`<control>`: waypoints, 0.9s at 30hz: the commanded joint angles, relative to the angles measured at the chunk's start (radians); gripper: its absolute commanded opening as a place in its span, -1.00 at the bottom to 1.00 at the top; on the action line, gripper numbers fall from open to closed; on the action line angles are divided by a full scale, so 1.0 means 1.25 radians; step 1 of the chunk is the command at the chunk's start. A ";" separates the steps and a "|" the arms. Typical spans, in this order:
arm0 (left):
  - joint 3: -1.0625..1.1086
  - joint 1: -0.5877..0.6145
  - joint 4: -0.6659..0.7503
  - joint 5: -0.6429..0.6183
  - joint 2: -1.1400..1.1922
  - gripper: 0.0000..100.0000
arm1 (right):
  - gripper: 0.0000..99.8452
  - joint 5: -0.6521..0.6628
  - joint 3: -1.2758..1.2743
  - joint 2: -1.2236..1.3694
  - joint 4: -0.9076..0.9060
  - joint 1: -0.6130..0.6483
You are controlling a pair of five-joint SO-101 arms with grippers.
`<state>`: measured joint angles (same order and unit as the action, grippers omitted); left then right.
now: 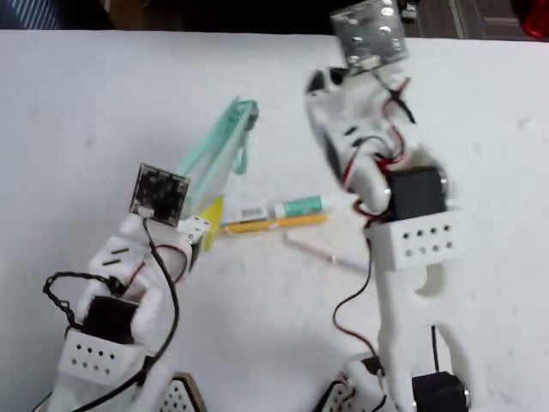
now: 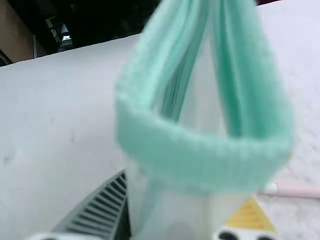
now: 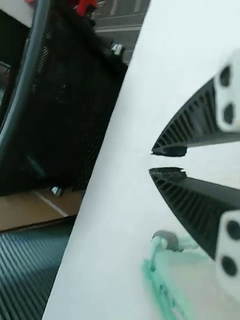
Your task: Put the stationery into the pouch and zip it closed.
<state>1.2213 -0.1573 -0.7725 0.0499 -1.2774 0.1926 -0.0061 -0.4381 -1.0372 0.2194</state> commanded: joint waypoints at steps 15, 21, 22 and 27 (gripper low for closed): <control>-0.004 -0.012 -0.005 0.001 0.007 -0.59 | -0.87 0.011 -0.266 -0.012 -0.072 -0.129; -0.004 -0.012 -0.005 0.001 0.007 -0.59 | -0.87 0.011 -0.342 -0.012 -0.073 -0.121; -0.004 -0.012 -0.005 0.001 0.007 -0.59 | -0.87 0.011 -0.357 -0.012 -0.073 -0.106; -0.004 -0.012 -0.005 0.001 0.007 -0.59 | -0.87 0.061 -0.415 -0.012 -0.074 -0.048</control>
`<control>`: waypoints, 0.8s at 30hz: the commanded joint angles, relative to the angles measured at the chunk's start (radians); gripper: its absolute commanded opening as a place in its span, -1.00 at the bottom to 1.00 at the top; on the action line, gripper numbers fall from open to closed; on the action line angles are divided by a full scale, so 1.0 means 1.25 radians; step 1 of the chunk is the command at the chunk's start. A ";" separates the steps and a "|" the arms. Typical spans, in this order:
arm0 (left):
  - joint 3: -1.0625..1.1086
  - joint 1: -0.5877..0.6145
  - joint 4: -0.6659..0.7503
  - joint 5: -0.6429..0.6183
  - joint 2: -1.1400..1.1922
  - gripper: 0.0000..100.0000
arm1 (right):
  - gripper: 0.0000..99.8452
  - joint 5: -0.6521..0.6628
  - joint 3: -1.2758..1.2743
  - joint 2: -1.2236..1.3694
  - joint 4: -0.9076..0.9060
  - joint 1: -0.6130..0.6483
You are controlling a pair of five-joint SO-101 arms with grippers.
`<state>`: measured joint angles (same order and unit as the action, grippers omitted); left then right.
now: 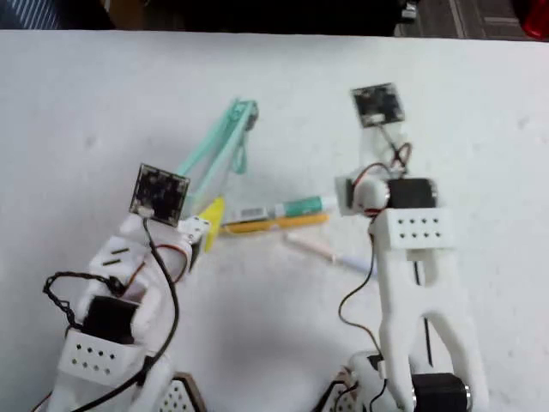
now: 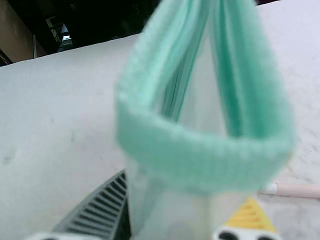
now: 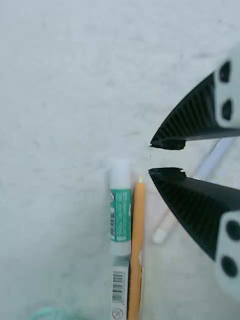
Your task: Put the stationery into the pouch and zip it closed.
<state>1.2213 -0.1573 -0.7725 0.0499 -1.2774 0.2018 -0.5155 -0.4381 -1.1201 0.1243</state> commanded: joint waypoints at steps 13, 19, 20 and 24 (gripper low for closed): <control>-0.004 -0.012 -0.005 0.001 0.007 -0.59 | -0.87 0.247 -0.081 -0.012 -0.118 0.101; -0.004 -0.014 -0.005 0.001 0.007 -0.59 | -0.87 0.281 -0.117 -0.012 -0.118 0.101; -0.004 -0.014 -0.005 0.001 0.007 -0.59 | -0.87 0.285 -0.120 -0.012 -0.118 0.099; -0.004 -0.014 -0.005 0.001 0.007 -0.59 | -0.87 0.284 -0.125 -0.007 -0.118 0.096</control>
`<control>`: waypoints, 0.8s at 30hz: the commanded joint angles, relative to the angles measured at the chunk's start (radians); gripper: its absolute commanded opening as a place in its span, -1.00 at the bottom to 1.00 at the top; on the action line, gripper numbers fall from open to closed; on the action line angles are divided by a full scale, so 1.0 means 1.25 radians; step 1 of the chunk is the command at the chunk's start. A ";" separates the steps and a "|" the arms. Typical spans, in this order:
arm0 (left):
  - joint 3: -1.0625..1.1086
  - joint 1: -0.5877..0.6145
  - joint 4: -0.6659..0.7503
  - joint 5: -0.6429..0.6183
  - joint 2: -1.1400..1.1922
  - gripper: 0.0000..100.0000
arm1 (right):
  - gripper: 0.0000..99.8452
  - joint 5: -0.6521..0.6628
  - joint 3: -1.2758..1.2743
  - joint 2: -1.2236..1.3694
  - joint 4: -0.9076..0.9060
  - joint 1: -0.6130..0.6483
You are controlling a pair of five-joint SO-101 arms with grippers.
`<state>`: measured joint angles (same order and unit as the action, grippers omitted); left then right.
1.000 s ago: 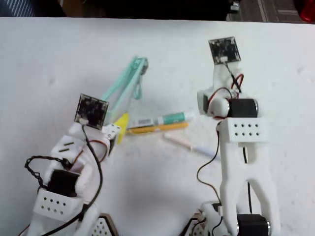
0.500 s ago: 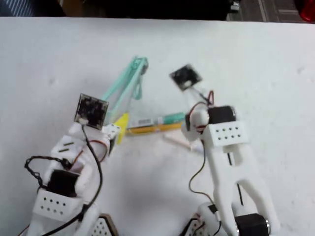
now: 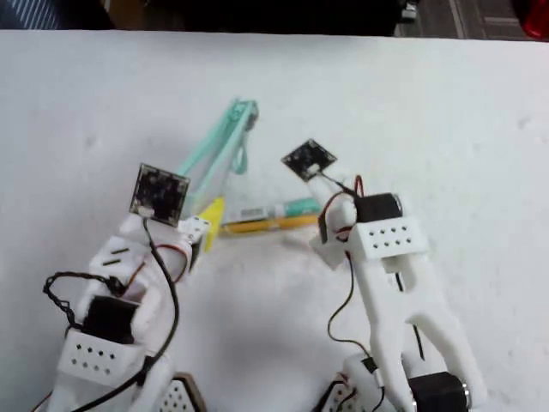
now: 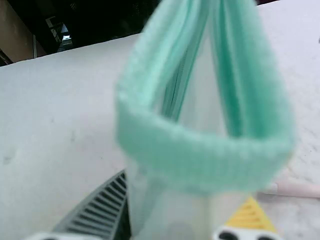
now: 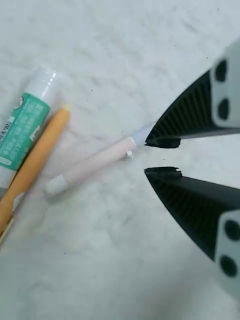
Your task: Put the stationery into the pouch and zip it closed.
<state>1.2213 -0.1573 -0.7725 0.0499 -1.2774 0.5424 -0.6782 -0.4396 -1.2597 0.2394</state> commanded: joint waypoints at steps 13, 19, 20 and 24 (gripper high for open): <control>-0.004 -0.012 -0.005 0.001 0.007 -0.59 | -0.82 0.038 -0.011 -0.004 0.006 0.010; -0.004 -0.012 -0.005 0.001 0.007 -0.59 | -0.67 0.041 -0.058 -0.003 0.073 0.010; -0.004 -0.012 -0.005 0.001 0.007 -0.59 | -0.60 0.044 -0.063 -0.003 0.073 0.010; -0.004 -0.012 -0.005 0.001 0.007 -0.59 | -0.78 0.082 -0.070 -0.003 0.073 0.010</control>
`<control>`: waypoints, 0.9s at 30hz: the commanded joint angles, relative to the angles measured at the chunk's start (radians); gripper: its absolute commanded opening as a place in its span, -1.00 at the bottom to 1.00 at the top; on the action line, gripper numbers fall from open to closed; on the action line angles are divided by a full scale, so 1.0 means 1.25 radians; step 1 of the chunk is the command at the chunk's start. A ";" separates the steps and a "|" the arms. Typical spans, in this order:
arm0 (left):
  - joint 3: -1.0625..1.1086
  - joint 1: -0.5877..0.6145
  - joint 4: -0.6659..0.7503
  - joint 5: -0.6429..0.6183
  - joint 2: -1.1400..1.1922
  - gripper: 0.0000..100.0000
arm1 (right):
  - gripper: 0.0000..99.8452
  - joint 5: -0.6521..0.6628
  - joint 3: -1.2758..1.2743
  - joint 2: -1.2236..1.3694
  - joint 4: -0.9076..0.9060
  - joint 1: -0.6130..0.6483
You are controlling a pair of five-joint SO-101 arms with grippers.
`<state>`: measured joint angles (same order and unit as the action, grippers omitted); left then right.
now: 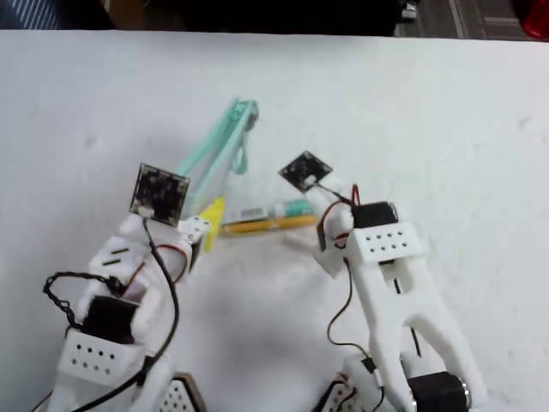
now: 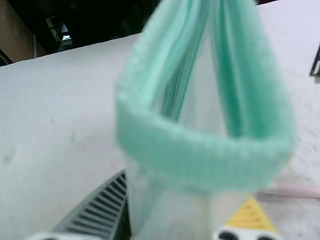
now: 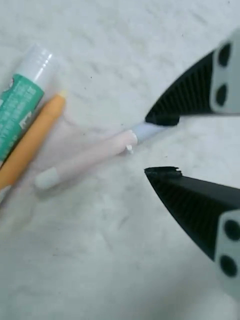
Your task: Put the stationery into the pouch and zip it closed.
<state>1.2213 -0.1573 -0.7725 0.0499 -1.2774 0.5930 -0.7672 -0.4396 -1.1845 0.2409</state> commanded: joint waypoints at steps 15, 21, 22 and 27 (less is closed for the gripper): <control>-0.004 -0.012 -0.005 0.001 0.007 -0.59 | -0.73 0.061 -0.081 -0.002 0.193 0.079; -0.004 -0.012 -0.005 0.001 0.007 -0.59 | -0.73 0.063 -0.124 -0.001 0.267 0.083; -0.004 -0.012 -0.005 0.001 0.007 -0.59 | -0.73 0.063 -0.124 -0.001 0.272 0.083; -0.004 -0.012 -0.005 0.001 0.007 -0.59 | -0.73 0.063 -0.114 0.094 0.316 0.083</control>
<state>1.2213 -0.1573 -0.7725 0.0499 -1.2774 0.6590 -0.9283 -0.3782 -0.8408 0.3360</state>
